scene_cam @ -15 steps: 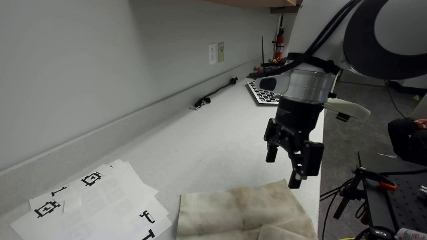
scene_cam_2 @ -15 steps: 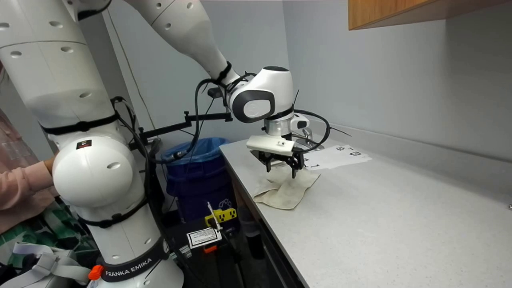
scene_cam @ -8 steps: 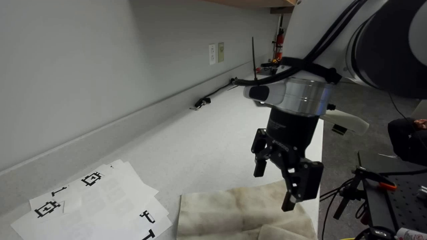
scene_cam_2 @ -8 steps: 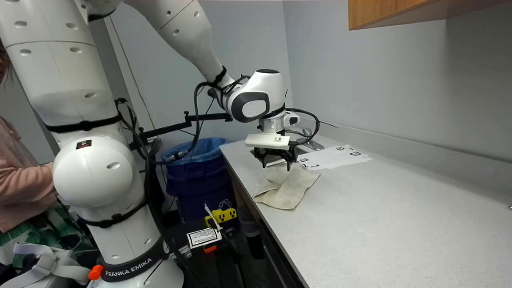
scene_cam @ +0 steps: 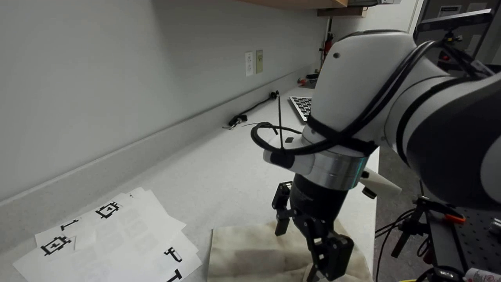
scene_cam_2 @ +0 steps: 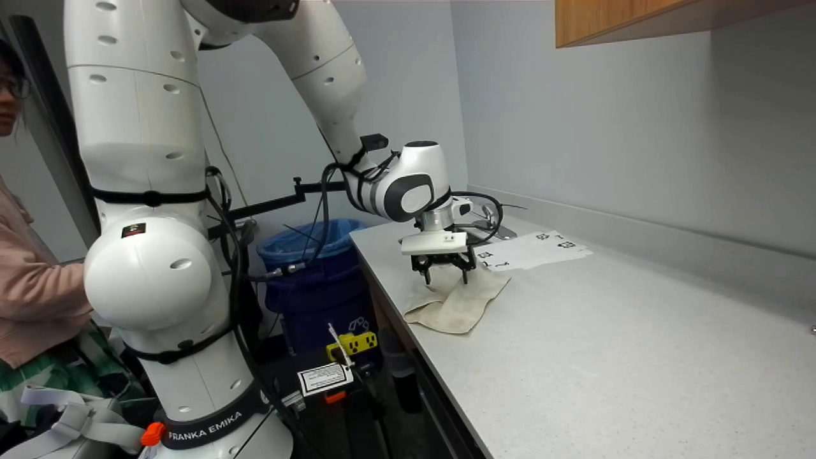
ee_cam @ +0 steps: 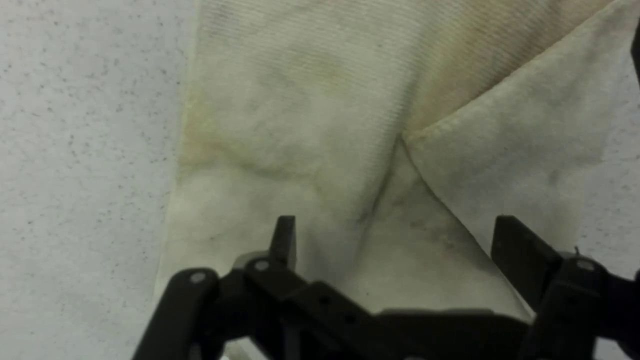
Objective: Use the white towel to wipe the counter
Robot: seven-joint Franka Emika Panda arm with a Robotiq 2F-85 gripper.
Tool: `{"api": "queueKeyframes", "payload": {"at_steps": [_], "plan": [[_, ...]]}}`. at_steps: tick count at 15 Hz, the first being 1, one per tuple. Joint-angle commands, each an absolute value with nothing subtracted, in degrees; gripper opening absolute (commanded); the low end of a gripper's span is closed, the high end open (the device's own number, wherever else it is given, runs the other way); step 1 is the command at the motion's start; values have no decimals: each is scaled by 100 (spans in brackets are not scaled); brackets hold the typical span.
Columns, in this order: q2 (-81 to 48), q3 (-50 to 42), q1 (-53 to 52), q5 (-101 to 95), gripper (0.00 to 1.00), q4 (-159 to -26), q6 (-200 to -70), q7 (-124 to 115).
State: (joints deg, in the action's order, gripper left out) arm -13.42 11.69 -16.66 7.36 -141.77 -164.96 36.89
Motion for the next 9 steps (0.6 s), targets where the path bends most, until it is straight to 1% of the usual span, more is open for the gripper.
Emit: {"api": "queueKeyframes", "payload": {"at_steps": [1, 4, 5, 6, 7, 8, 9], "plan": [[-1875, 1244, -1478, -111, 100, -13797, -16683, 3164], [-2101, 1271, -1393, -533, 100, -13638, -16663, 2834], [-2159, 1279, -1364, -622, 75, -13600, -16671, 2736], [-2210, 1289, -1333, -679, 72, -13566, -16671, 2666], [-2244, 1280, -1318, -739, 66, -13537, -16675, 2592], [-2274, 1273, -1292, -778, 58, -13513, -16682, 2533], [-2292, 1263, -1272, -800, 49, -13495, -16684, 2474]]}}
